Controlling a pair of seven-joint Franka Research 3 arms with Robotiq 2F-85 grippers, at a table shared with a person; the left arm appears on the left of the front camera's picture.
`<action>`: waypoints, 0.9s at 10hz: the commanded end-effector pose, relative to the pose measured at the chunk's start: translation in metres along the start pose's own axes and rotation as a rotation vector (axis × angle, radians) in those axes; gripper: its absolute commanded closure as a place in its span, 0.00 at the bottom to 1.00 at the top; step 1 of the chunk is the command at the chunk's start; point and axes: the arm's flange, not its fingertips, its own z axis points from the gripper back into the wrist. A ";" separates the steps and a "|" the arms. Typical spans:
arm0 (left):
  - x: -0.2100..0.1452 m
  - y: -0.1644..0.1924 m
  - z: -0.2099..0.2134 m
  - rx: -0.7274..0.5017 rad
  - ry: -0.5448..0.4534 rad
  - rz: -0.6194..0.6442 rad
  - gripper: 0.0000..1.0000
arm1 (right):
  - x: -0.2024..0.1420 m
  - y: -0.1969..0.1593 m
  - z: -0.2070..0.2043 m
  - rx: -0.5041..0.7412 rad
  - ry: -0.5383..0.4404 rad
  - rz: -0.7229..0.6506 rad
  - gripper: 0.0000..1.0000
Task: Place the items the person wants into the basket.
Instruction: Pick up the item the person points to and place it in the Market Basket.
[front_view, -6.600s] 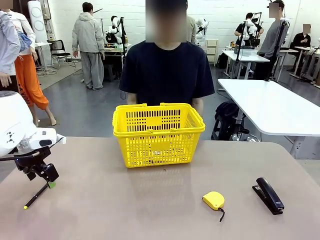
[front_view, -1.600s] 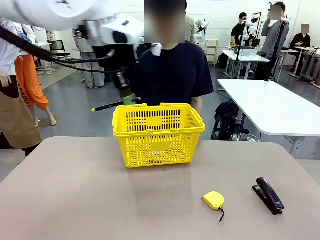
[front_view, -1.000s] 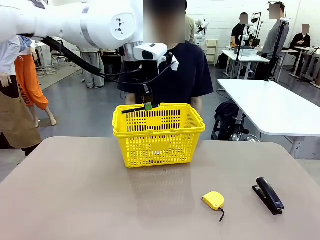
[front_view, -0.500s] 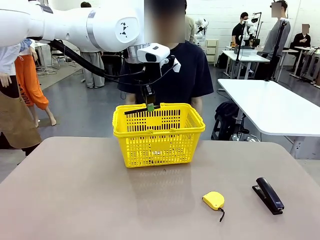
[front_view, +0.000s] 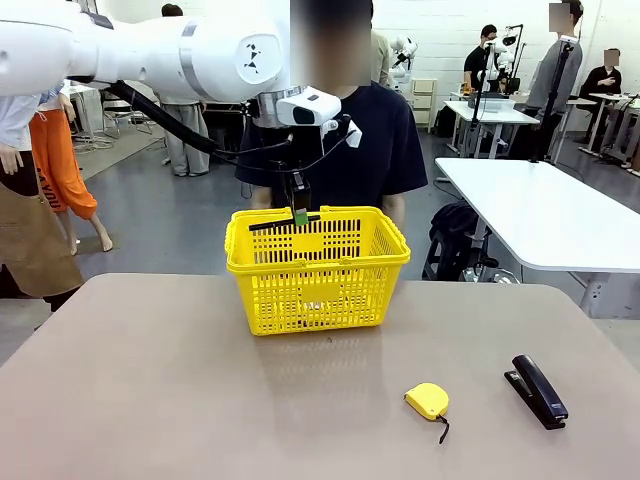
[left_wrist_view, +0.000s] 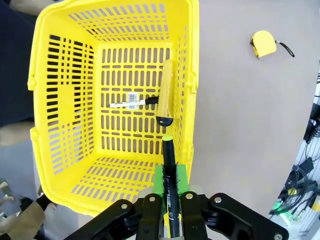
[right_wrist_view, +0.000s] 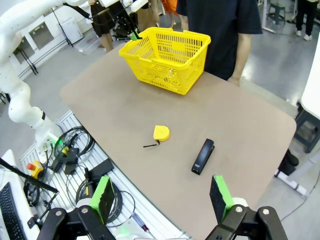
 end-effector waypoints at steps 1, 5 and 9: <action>0.032 0.036 -0.011 -0.076 0.063 -0.005 0.89 | 0.000 0.000 -0.001 0.009 -0.003 0.005 0.00; 0.049 0.067 -0.063 -0.153 0.161 0.031 0.89 | 0.000 0.000 -0.001 0.009 -0.003 0.005 0.00; 0.041 0.065 -0.110 -0.115 0.177 0.032 0.89 | 0.000 0.000 -0.001 0.009 -0.003 0.005 0.00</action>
